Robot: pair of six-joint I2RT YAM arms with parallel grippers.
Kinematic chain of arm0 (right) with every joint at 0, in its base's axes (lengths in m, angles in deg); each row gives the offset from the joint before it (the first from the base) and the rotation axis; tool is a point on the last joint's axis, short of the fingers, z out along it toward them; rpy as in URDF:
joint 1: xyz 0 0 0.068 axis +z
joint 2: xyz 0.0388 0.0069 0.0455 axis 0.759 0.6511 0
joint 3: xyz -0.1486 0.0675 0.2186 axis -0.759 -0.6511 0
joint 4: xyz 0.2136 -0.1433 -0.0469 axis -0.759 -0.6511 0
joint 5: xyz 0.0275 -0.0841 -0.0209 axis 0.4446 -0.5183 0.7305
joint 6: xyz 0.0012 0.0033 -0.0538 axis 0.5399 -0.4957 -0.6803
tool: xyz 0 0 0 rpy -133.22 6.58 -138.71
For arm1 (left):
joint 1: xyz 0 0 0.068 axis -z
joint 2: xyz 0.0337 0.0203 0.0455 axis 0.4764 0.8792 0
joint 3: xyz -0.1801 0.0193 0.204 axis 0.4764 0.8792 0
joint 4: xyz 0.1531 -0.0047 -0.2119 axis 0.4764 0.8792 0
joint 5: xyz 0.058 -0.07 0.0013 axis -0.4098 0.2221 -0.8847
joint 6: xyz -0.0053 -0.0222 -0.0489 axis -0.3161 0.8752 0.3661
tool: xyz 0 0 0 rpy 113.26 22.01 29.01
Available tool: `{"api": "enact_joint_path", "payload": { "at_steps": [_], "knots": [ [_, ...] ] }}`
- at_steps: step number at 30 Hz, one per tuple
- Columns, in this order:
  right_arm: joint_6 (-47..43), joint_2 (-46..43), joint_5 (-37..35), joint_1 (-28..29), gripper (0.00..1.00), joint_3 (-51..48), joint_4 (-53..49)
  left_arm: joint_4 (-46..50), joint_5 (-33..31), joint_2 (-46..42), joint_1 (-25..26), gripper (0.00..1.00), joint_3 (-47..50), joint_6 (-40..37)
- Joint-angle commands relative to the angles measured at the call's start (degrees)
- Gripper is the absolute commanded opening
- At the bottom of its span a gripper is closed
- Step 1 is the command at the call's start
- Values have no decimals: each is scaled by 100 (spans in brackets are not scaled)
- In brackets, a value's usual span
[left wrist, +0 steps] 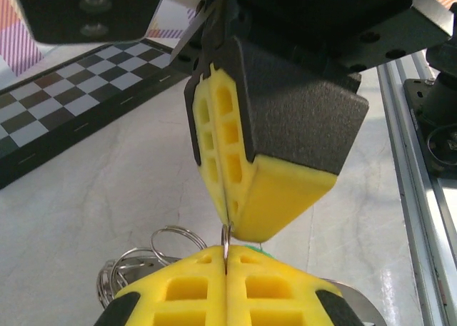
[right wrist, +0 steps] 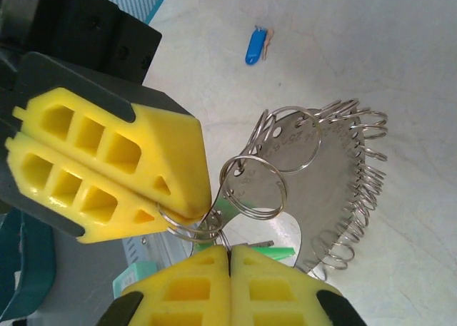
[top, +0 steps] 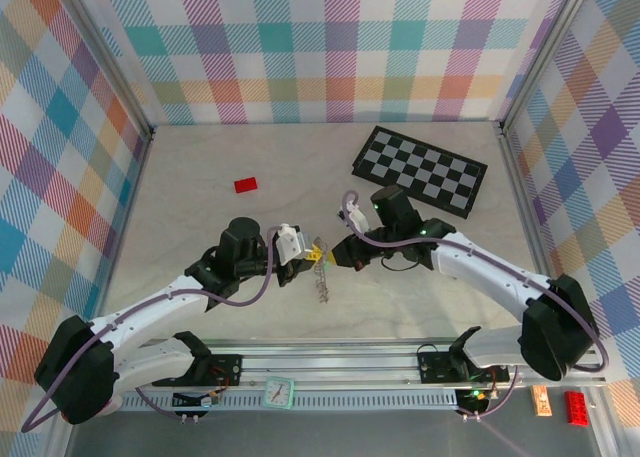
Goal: Put the keys on the keyring
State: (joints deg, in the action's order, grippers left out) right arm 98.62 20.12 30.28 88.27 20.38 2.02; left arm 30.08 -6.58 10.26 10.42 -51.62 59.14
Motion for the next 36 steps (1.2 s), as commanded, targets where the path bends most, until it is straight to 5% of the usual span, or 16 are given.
{"api": "enact_joint_path", "payload": {
  "at_steps": [1,11,19,36],
  "knots": [
    [66,200,219,-49,1,201,-50,-610,394,-180,68,0,11,47],
    [-568,-800,-214,-251,35,-371,723,-867,271,-111,75,0,192,240],
    [-2467,-1466,257,-242,35,-1391,2483,-1813,348,-6,77,0,522,840],
    [-3420,-987,495,-137,28,-1087,2077,-2313,648,185,77,0,595,1168]
  ]
}}
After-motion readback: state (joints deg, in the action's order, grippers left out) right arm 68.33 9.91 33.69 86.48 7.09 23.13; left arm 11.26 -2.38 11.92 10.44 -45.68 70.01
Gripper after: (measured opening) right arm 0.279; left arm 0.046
